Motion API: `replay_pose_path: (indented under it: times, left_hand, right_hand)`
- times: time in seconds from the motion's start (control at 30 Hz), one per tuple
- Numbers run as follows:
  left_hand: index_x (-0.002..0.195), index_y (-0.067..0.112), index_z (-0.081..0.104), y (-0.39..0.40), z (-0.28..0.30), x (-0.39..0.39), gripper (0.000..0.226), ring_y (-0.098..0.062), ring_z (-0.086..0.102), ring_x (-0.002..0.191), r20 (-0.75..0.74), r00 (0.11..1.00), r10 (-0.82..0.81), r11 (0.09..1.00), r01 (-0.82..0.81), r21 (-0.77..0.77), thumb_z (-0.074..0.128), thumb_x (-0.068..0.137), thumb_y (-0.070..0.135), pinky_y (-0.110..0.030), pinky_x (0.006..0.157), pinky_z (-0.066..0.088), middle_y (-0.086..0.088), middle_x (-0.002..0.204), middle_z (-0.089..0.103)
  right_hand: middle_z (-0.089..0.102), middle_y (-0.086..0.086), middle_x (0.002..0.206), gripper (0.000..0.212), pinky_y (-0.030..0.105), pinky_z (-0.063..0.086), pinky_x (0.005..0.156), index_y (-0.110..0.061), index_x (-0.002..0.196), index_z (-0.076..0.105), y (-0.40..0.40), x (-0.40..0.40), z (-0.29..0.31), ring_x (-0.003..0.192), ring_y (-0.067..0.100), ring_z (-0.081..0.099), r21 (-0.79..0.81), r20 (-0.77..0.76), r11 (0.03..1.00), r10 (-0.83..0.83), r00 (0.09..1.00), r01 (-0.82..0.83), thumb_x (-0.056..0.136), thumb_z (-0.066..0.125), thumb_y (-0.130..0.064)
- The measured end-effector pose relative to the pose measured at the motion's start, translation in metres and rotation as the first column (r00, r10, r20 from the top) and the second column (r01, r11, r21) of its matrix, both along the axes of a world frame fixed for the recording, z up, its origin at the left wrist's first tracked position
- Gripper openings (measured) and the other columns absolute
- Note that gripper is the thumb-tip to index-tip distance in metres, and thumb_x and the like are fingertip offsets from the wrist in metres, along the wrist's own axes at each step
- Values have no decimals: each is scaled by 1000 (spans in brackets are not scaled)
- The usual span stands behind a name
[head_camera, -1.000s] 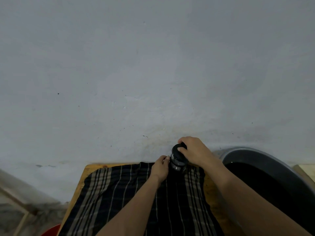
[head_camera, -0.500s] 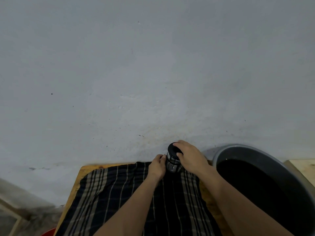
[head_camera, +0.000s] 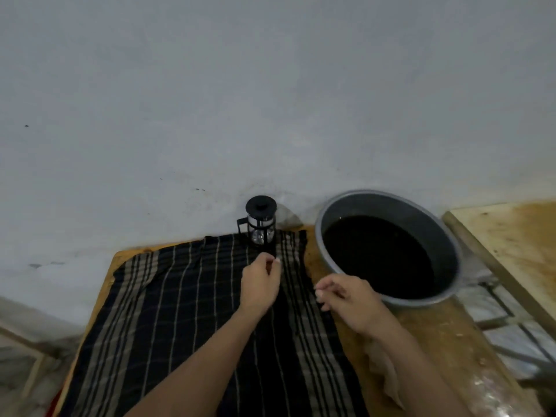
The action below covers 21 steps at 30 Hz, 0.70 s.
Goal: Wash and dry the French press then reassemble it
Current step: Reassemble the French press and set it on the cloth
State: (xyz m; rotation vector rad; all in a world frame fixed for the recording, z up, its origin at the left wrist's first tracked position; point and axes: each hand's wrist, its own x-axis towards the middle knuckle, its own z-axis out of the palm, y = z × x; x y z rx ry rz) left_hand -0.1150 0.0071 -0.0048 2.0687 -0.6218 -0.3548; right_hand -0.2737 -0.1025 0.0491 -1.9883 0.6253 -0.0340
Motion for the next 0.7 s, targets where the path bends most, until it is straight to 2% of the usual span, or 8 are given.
replay_pose_path:
  times: [0.07,0.13,0.2,0.27,0.33,0.47,0.57,0.7]
  left_hand:
    - [96,11,66,-5,4,-35,20,-21,66,75,-73,982,-172,982,177,70,53,97,26,-35,69,55,-5,79,66]
    - [105,13,65,-17,6,-70,20,-21,67,92,-213,927,-309,915,351,200,55,96,29,-34,80,55,-5,95,68]
    - [114,15,63,-32,4,-102,28,-19,65,101,-354,860,-369,836,473,279,59,93,33,-34,91,54,-6,110,68]
    - [123,16,58,-43,-3,-128,43,-19,62,109,-441,816,-375,795,527,299,65,88,39,-35,96,51,-5,120,64]
    - [134,17,50,-51,-9,-151,63,-20,55,120,-504,778,-375,780,559,281,70,81,45,-33,101,47,-3,132,57]
    - [139,22,43,-63,-26,-180,64,-21,48,128,-546,776,-316,811,520,268,71,82,32,-28,103,41,1,136,51]
    - [122,21,57,-66,-39,-189,43,-21,56,115,-488,840,-235,861,413,296,68,80,17,-34,101,48,0,120,61]
    - [110,20,56,-62,-40,-191,33,-20,57,107,-642,766,-27,958,204,203,68,82,6,-35,93,51,-4,119,61]
  right_hand:
    - [71,-2,78,14,25,57,71,-27,87,68,-9,-43,-12,74,6,70,98,-104,994,55,993,-44,92,62,-15]
    - [72,-1,78,14,31,58,75,-26,85,70,-21,-85,-32,78,12,71,70,-212,997,40,976,-25,91,63,-15]
    - [70,-7,80,16,31,54,77,-26,81,69,-38,-122,-53,82,14,68,-53,-256,994,-106,961,96,89,64,-14]
    - [69,-4,94,13,25,45,78,-20,95,69,-53,-152,-74,95,16,65,-191,-281,953,-285,917,237,87,65,-10]
    - [68,4,108,26,27,47,86,-13,109,64,-63,-169,-91,105,20,63,-188,-295,943,-322,900,276,84,66,-9]
    - [61,-3,116,32,21,41,86,-14,117,59,-52,-170,-101,108,14,57,-50,-367,989,-146,919,137,88,67,-25]
    - [56,0,128,49,23,43,91,-16,130,55,-45,-167,-106,116,18,55,-171,-361,971,-220,906,167,86,68,-32]
    - [59,0,127,54,25,44,92,-18,130,56,-42,-176,-105,116,19,57,-179,-343,961,-262,902,212,84,66,-46]
